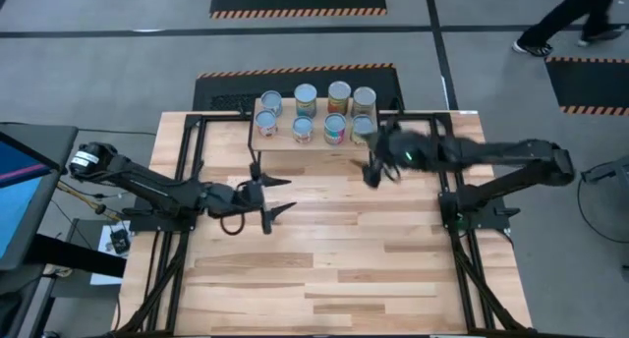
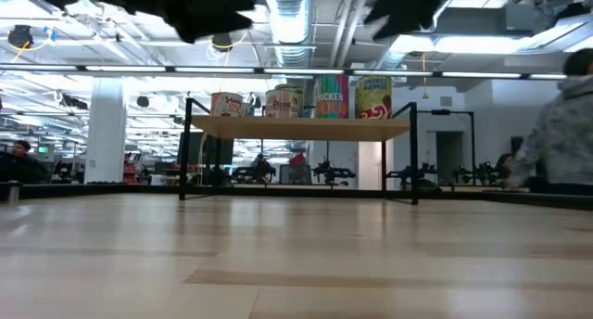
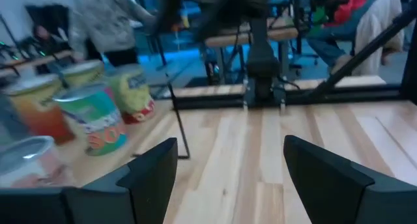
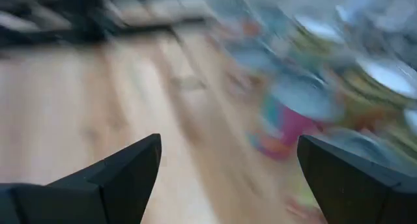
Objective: Pick and place cans onto a shelf
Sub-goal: Return to Home Position
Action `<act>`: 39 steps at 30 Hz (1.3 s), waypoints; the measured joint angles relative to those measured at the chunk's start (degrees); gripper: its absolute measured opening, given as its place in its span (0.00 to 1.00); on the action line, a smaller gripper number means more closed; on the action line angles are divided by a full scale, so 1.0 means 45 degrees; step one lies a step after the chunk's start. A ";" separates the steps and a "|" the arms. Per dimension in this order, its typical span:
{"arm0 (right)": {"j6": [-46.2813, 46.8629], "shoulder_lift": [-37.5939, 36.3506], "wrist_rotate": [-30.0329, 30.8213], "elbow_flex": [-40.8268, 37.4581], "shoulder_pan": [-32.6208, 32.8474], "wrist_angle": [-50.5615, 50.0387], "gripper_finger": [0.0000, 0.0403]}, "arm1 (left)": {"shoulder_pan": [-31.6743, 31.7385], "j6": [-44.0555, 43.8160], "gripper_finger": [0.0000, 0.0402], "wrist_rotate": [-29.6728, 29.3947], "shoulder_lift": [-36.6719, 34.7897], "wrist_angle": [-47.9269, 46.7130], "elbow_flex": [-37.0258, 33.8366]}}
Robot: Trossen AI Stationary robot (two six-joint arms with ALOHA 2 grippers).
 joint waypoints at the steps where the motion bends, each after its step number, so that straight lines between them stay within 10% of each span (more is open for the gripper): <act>1: 0.0071 -0.0296 0.0071 -0.0633 0.0628 0.1137 0.95 | -0.0190 0.0072 0.67 -0.0289 -0.0273 0.0189 -0.0233; 13: -0.0076 0.0421 0.2792 -0.7669 0.4882 1.4207 0.70 | 0.0008 -0.0110 0.50 0.0015 -0.4176 0.3604 -0.4140; 22: -0.1083 -0.2042 0.0275 -0.8443 0.3608 1.3188 0.26 | 0.0684 0.0443 0.06 0.0582 -0.7457 0.1581 -0.4253; 27: -0.0971 -0.4838 -0.1202 -0.8469 0.2642 1.0000 0.04 | 0.1040 0.0461 0.02 0.0602 -0.8618 -0.0108 -0.4253; 39: -0.0327 -0.8896 -0.2905 -1.0890 0.2397 1.0075 0.03 | 0.1669 0.0818 0.00 0.1309 -0.8853 0.2702 -0.6313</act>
